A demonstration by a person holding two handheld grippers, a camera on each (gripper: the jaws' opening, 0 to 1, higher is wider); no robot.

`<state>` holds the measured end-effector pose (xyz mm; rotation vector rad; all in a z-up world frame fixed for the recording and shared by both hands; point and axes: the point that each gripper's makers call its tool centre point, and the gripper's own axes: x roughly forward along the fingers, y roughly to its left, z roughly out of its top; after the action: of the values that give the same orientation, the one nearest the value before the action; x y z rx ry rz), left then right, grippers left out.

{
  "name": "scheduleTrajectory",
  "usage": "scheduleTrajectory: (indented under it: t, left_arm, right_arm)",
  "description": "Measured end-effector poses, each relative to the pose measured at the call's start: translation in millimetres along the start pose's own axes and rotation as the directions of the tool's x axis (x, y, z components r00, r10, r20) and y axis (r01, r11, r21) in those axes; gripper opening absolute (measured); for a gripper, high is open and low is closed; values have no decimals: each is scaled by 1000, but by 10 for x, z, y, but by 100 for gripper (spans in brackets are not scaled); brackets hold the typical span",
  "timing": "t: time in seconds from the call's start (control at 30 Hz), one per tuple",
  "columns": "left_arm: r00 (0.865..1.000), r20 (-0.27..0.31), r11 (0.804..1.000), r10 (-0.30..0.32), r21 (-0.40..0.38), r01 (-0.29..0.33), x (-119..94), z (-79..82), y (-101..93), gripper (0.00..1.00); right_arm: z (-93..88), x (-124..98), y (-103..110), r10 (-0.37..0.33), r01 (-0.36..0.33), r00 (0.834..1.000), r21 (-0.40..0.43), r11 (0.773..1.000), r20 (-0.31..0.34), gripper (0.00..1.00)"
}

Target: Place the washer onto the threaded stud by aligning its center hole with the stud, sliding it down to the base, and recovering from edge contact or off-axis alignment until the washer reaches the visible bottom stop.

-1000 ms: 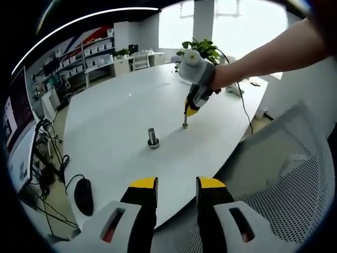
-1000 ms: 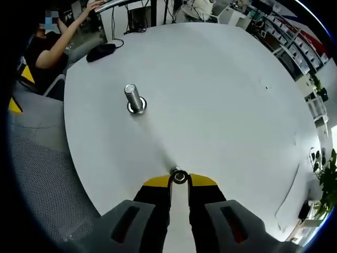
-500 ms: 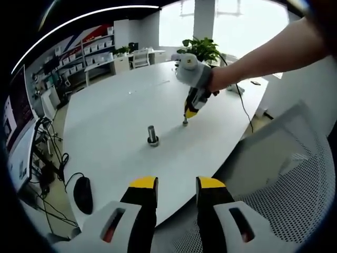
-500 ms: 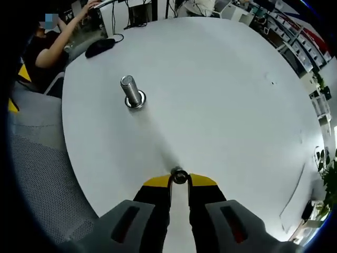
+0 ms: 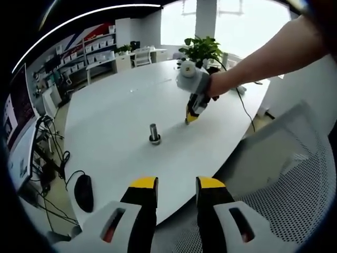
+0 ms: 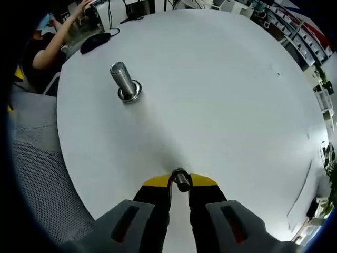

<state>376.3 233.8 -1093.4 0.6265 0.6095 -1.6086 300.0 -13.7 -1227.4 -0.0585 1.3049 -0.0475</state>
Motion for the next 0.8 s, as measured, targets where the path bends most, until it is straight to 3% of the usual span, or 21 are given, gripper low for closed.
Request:
scheduleTrajectory:
  t: [0.07, 0.13, 0.33, 0.5, 0.6, 0.67, 0.73, 0.8]
  left_arm:
    - [1000, 1, 1000, 1, -1, -1, 1, 4, 3, 27]
    - [1000, 1, 1000, 2, -1, -2, 4, -1, 5, 27]
    - [1000, -5, 1000, 5, 2, -5, 7, -3, 2, 27]
    - [1000, -2, 1000, 3, 5, -3, 9, -2, -2, 27]
    - [1000, 1, 1000, 1, 7, -1, 8, 6, -4, 27]
    - [1000, 5, 1000, -4, 8, 3, 6, 18, -12, 27]
    - [1000, 5, 1000, -9, 12, 9, 5, 23, -26, 27]
    - [1000, 2, 1000, -13, 14, 13, 6, 19, -33, 27]
  right_arm:
    - [6, 50, -41, 2, -2, 1000, -1, 1000, 4, 15]
    - [-4, -57, 56, 3, -3, 1000, 6, 1000, 7, 15]
    - [-8, -48, -18, -14, 14, 1000, 20, 1000, 25, 23]
    - [-60, -140, 59, -14, 12, 999, 27, 1000, 41, 23]
    - [-83, -284, 127, -26, 24, 998, 38, 999, 64, 24]
    - [-85, -240, 33, -30, 26, 996, 50, 998, 80, 25]
    - [-92, -399, 157, -33, 25, 993, 68, 997, 111, 27]
    - [-80, -361, 67, -47, 34, 988, 94, 995, 144, 28]
